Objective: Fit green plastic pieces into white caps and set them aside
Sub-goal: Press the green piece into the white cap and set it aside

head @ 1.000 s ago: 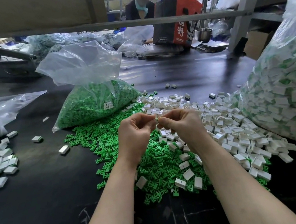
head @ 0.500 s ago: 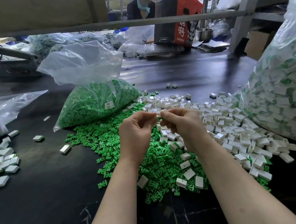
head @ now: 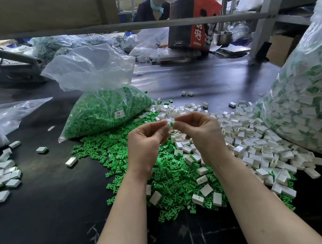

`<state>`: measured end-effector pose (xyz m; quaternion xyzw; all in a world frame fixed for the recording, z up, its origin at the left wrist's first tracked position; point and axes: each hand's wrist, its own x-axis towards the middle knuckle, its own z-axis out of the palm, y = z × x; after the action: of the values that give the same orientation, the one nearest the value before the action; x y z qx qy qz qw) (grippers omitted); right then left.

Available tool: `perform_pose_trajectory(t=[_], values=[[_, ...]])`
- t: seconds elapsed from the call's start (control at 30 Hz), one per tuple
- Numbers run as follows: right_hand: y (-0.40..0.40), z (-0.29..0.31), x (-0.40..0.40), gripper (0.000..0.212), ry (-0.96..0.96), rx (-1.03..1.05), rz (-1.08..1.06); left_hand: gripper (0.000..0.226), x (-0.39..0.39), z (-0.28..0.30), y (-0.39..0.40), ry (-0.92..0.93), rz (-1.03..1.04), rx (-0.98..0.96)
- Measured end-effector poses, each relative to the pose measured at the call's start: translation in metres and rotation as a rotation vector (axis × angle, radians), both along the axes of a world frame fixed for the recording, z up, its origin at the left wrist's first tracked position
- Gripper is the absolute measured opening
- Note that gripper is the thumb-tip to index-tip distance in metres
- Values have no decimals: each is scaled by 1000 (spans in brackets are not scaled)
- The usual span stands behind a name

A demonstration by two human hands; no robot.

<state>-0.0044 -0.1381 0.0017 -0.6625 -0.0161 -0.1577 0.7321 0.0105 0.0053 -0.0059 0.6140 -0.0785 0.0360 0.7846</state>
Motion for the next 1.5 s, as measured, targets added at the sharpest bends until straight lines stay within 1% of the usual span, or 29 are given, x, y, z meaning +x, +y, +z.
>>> perform_pose_trajectory(t=[0.33, 0.47, 0.53, 0.7, 0.83, 1.0, 1.23, 1.4, 1.5], values=[[0, 1, 0, 11, -9, -58, 24, 13, -1, 0, 1, -29, 1, 27], [-6, 1, -2, 12, 61, -84, 59, 14, -1, 0, 2, -71, -25, 69], [-8, 1, -3, 8, 103, -106, 79, 15, -1, -1, 3, -85, -39, 90], [-10, 1, -4, 4, 137, -157, 123, 11, 0, -4, 4, -70, -69, 109], [-9, 3, -5, 6, 127, -208, 133, 14, 0, -4, 3, -56, -70, 101], [-8, 5, -7, 12, 106, -255, 149, 17, -1, -3, 1, -93, -40, 178], [-10, 3, -7, 9, 103, -319, 130, 18, -3, -1, 2, -149, -15, 274], [-11, 2, -7, 5, 103, -324, 141, 18, -4, 0, 3, -160, -38, 281], [-12, 3, -7, 6, 103, -337, 154, 19, -4, 0, 4, -160, -58, 278]])
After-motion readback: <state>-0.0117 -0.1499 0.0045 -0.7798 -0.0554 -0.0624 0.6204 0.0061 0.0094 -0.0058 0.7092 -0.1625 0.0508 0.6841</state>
